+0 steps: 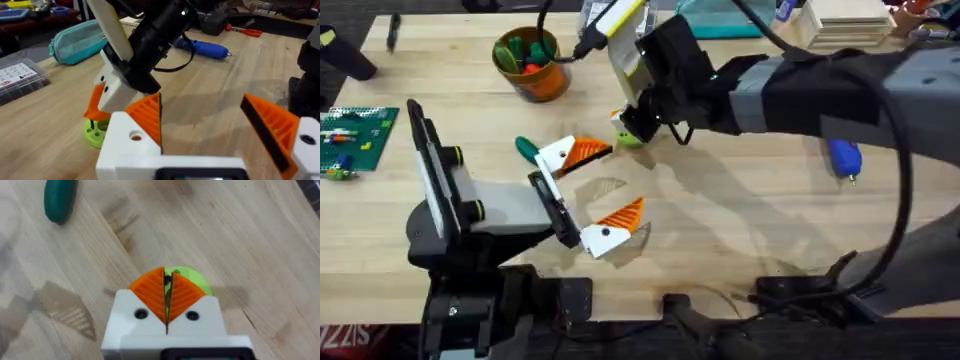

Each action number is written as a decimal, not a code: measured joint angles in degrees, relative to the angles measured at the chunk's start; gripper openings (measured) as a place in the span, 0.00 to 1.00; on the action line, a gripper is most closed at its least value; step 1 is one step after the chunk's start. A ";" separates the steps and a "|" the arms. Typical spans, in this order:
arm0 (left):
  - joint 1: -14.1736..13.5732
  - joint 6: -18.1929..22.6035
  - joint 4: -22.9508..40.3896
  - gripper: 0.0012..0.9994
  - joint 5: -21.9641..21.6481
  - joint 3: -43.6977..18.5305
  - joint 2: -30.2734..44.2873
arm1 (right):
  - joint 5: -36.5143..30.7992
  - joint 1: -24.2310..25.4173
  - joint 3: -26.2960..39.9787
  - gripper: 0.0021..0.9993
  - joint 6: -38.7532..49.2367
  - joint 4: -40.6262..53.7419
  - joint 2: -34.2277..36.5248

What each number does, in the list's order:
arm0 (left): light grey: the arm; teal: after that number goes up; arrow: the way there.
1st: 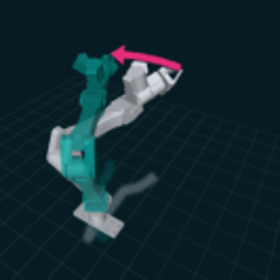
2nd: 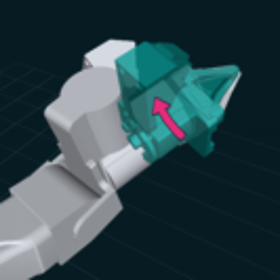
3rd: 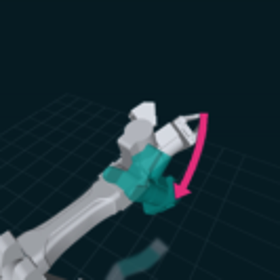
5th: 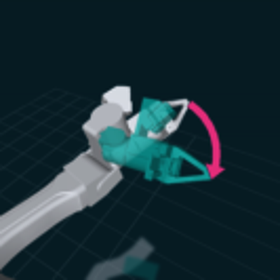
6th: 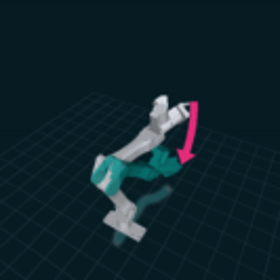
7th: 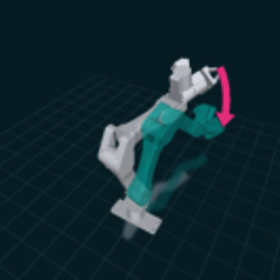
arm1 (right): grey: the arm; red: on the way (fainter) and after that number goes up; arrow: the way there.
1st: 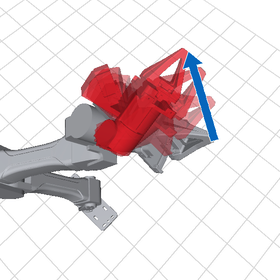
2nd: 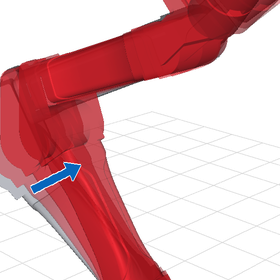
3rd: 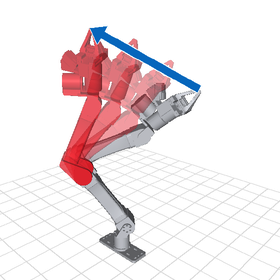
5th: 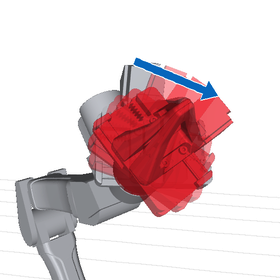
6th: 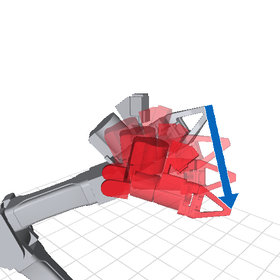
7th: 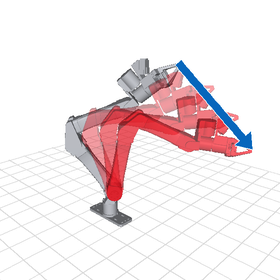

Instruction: Pick up the gripper from the table and insert it into the empty holder that is missing its gripper. Then pick up a screw, insert it into the mounting hole, and use the screwdriver to tighten it. Finally, clean up the table by picking up the vegetable and placing it into the bucket.

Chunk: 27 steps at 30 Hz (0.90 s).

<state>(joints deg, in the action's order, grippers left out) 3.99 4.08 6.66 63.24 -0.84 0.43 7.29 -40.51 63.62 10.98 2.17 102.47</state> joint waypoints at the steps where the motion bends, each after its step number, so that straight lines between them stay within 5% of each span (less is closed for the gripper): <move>1: 0.00 0.00 0.00 0.98 0.00 0.00 -0.01 | 0.00 0.00 0.04 0.00 0.00 0.02 -0.31; 20: 0.00 0.01 0.00 0.98 0.00 0.00 0.00 | -1.30 -0.28 14.90 0.00 1.90 17.56 -7.93; 27: 0.00 -0.01 0.00 0.98 0.00 0.00 0.00 | -1.49 -6.67 15.36 0.00 1.20 21.27 -17.31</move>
<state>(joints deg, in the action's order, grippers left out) 3.99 4.08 6.66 63.24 -0.84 0.43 5.80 -47.18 78.98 12.18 23.44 85.16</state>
